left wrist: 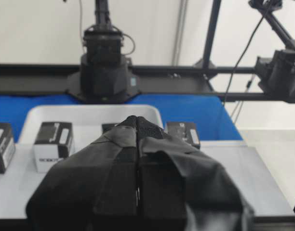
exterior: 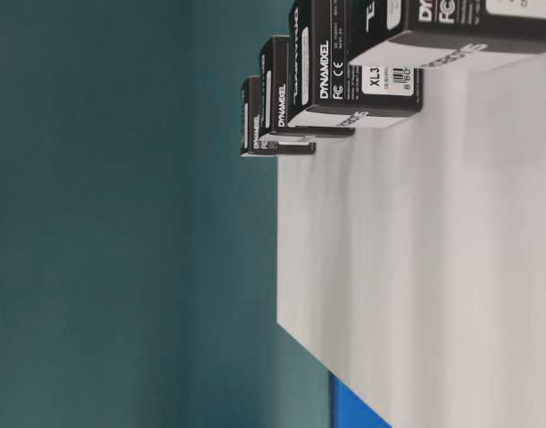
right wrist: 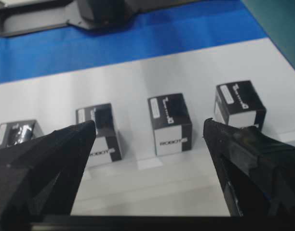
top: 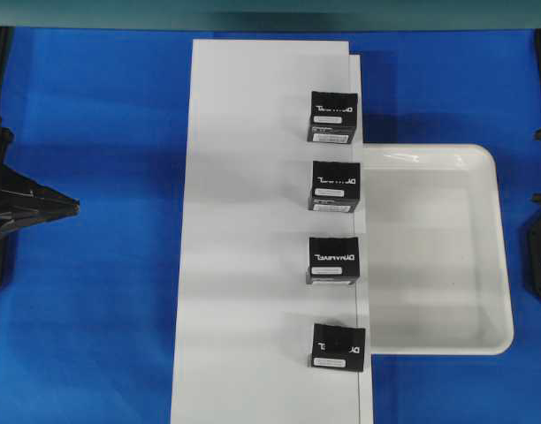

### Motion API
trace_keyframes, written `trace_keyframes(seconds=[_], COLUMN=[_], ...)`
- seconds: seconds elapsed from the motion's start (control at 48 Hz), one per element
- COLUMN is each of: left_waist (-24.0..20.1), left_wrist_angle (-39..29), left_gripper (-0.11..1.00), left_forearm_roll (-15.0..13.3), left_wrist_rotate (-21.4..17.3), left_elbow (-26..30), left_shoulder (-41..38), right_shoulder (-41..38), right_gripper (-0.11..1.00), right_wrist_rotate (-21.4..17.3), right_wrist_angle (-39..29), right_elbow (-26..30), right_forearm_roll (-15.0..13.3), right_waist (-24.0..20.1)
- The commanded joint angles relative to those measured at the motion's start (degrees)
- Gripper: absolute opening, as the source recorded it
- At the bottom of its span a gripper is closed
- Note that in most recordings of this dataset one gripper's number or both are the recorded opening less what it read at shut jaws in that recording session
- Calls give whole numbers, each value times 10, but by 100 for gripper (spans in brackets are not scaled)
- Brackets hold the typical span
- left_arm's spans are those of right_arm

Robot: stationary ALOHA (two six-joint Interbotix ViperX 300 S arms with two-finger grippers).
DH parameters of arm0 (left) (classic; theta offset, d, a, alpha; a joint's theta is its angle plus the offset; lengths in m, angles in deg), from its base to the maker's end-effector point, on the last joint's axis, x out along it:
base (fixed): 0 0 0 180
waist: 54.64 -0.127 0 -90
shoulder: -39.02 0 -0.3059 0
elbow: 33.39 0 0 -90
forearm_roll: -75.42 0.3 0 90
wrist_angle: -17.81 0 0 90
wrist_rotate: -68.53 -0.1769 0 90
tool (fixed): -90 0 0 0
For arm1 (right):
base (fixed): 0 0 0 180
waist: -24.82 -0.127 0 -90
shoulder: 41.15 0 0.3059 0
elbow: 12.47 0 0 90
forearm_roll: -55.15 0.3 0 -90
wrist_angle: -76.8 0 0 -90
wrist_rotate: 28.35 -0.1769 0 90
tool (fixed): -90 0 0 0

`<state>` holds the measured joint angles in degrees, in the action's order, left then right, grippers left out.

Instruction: Place the box from the white plastic tray onto the white base.

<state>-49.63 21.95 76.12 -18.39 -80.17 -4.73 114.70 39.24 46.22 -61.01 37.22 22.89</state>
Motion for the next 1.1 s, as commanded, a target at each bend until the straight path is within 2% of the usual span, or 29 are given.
trace_keyframes(seconds=[0.0,0.229,1.083], left_waist=[1,1,1], left_wrist_angle=[4,4,4], left_gripper=[-7,-7,-7], left_forearm_roll=[2,2,2], left_wrist_rotate=[1,1,2], left_elbow=[12,13,10], left_shoulder=[0,10,9], right_shoulder=[-4,-4,0], right_gripper=[99,99,99], right_wrist_rotate=[1,1,-1], right_wrist_angle=[15,40,42], right_elbow=[-2,-4,-10], right_forearm_roll=[-3,-2,-3], right_waist=[1,1,1])
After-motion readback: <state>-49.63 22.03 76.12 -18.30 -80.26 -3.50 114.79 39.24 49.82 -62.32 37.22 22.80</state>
